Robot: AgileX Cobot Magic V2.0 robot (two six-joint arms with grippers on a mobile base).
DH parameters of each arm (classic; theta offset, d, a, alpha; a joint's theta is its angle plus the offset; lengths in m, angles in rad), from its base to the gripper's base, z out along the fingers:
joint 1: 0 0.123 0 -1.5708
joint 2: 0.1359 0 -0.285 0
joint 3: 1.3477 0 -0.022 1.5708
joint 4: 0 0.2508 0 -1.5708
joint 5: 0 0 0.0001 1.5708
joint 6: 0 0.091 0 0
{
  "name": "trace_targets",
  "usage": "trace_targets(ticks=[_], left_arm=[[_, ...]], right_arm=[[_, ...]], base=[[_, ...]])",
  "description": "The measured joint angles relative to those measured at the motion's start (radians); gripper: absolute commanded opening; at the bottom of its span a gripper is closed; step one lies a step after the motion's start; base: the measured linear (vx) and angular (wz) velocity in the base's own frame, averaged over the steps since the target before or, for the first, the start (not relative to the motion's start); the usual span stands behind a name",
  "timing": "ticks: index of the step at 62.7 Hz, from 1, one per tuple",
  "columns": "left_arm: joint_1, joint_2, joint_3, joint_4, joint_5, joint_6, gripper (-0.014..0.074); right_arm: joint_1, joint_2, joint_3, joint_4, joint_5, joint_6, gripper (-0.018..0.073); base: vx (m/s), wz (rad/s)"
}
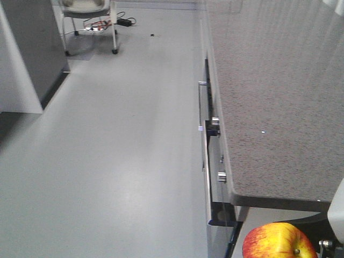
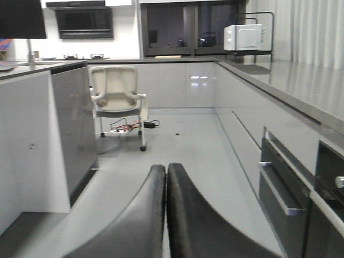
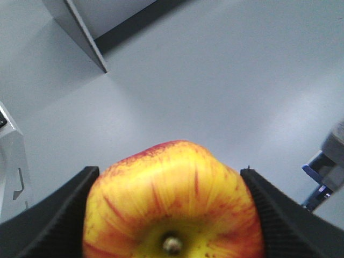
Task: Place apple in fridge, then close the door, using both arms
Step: 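Drive the base away from the counter holding the apple in the right gripper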
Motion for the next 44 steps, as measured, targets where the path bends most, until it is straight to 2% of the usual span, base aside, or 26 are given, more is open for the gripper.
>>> trace_targets(ticks=[19,44], left_arm=[[0.000,0.000,0.000,0.000,0.000,0.000,-0.0006],[0.000,0.000,0.000,0.000,0.000,0.000,-0.0006]], right_arm=[[0.000,0.000,0.000,0.001,0.002,0.000,0.0435],[0.000,0.000,0.000,0.001,0.002,0.000,0.0435]], base=[[-0.03,0.42],[-0.03,0.63]])
